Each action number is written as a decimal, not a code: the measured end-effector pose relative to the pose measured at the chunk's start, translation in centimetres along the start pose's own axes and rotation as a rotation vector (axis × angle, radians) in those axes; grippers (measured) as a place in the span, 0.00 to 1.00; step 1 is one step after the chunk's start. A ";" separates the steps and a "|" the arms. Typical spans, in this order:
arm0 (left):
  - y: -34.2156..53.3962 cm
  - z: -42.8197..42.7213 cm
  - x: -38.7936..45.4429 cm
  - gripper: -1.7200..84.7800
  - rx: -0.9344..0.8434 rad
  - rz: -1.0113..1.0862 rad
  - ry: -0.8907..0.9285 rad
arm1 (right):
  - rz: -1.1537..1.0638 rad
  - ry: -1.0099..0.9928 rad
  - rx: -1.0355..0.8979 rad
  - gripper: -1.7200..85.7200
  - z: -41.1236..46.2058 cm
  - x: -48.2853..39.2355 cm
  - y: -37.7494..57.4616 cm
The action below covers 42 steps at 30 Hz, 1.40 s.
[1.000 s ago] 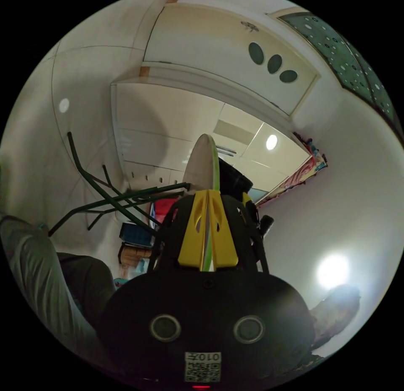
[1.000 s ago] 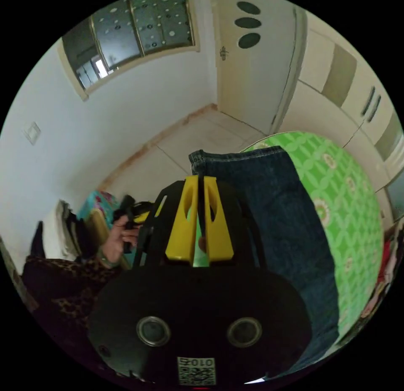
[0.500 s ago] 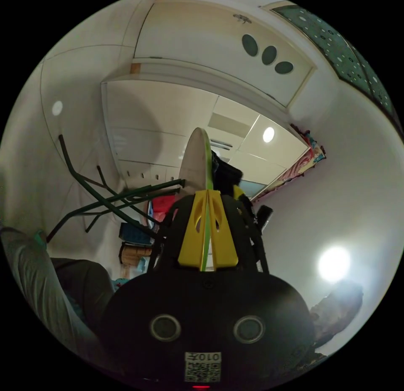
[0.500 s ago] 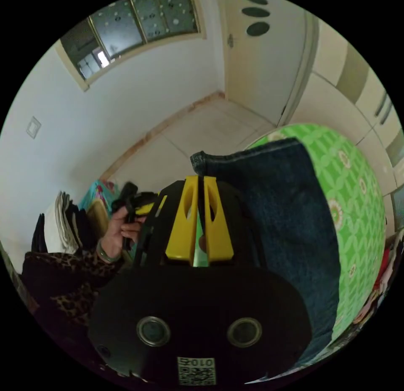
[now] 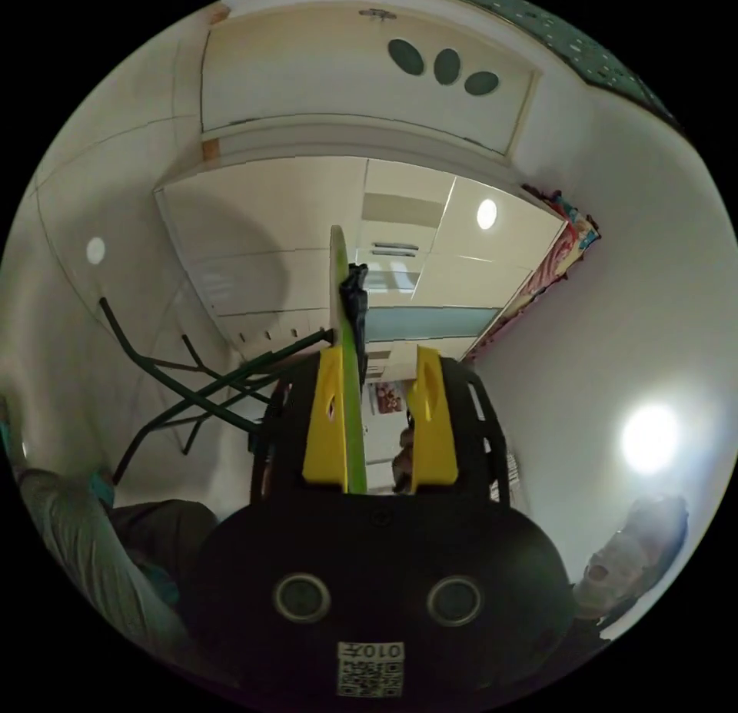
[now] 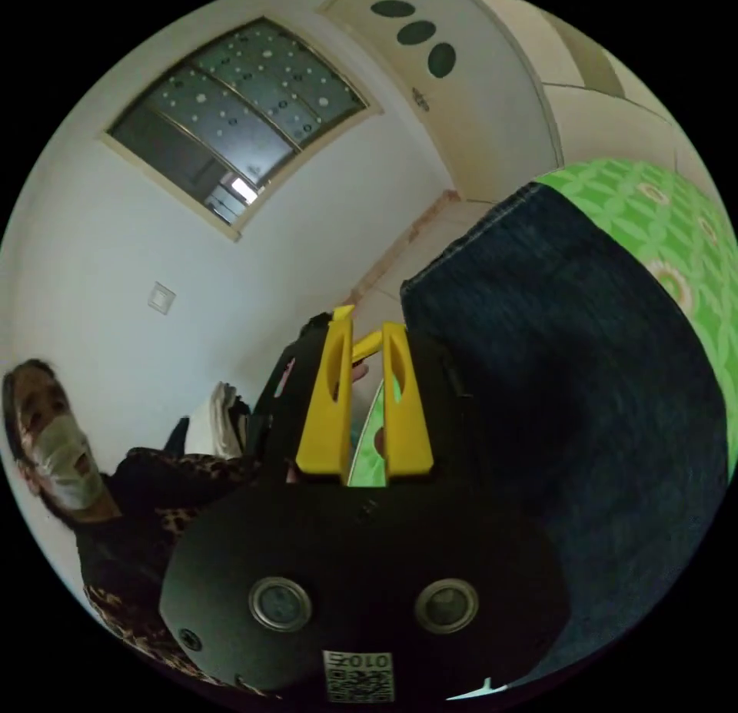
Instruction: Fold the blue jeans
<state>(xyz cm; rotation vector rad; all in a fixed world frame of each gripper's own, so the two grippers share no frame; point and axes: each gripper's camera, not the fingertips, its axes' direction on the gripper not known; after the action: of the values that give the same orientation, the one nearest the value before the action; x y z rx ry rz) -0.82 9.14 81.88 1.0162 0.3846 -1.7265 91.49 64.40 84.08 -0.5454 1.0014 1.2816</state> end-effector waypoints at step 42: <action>-19.8 24.6 14.8 0.05 -0.316 0.165 -0.797 | 0.618 0.036 0.590 0.05 -28.0 26.1 46.1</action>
<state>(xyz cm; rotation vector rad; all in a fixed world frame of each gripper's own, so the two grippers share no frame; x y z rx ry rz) -30.75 -8.75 80.59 0.0886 0.0448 -1.6999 38.29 66.72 56.53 0.2207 1.5733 1.4102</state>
